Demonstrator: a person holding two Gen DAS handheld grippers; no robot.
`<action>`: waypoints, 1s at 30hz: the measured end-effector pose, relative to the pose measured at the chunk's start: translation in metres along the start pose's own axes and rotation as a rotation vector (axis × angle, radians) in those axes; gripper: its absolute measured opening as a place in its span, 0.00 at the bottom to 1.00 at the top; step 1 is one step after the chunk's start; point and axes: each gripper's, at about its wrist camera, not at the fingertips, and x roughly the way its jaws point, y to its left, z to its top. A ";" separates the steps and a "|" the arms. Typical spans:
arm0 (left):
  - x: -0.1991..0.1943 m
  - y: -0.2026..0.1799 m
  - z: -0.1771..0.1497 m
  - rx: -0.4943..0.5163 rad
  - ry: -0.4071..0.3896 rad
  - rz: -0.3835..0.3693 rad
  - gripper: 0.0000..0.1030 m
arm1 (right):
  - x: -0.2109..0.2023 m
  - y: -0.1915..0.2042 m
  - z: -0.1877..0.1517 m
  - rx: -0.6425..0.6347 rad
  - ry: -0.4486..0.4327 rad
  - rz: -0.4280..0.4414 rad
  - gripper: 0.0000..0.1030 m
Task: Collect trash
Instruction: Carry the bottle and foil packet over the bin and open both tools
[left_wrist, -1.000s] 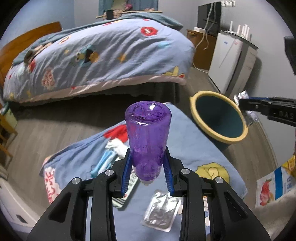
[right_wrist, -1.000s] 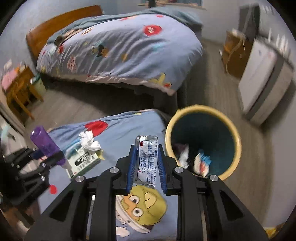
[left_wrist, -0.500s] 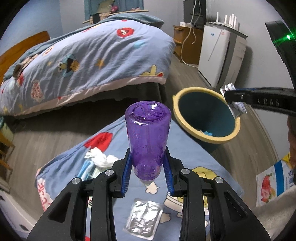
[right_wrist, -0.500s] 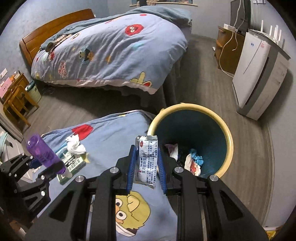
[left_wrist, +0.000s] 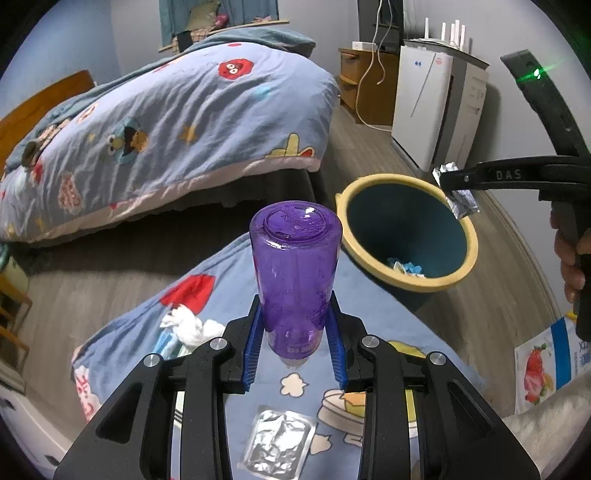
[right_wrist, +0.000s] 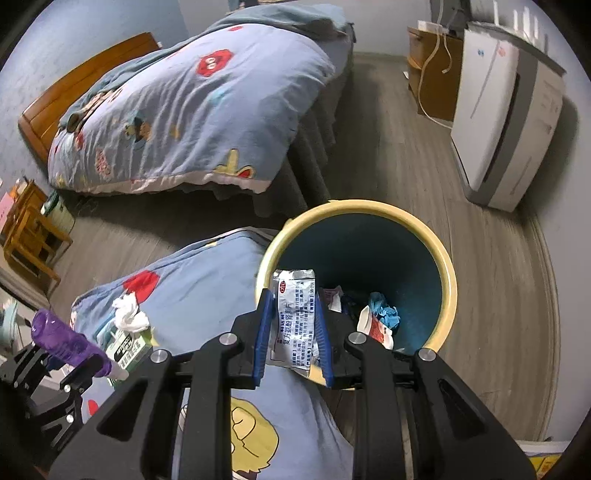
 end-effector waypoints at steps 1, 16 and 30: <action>0.000 -0.001 0.002 0.000 0.000 -0.004 0.32 | 0.001 -0.004 0.001 0.011 -0.001 0.000 0.21; 0.029 -0.061 0.059 0.019 -0.039 -0.122 0.33 | 0.017 -0.079 0.009 0.236 -0.008 0.007 0.22; 0.090 -0.086 0.075 0.029 0.012 -0.139 0.33 | 0.035 -0.107 0.006 0.334 0.003 0.004 0.22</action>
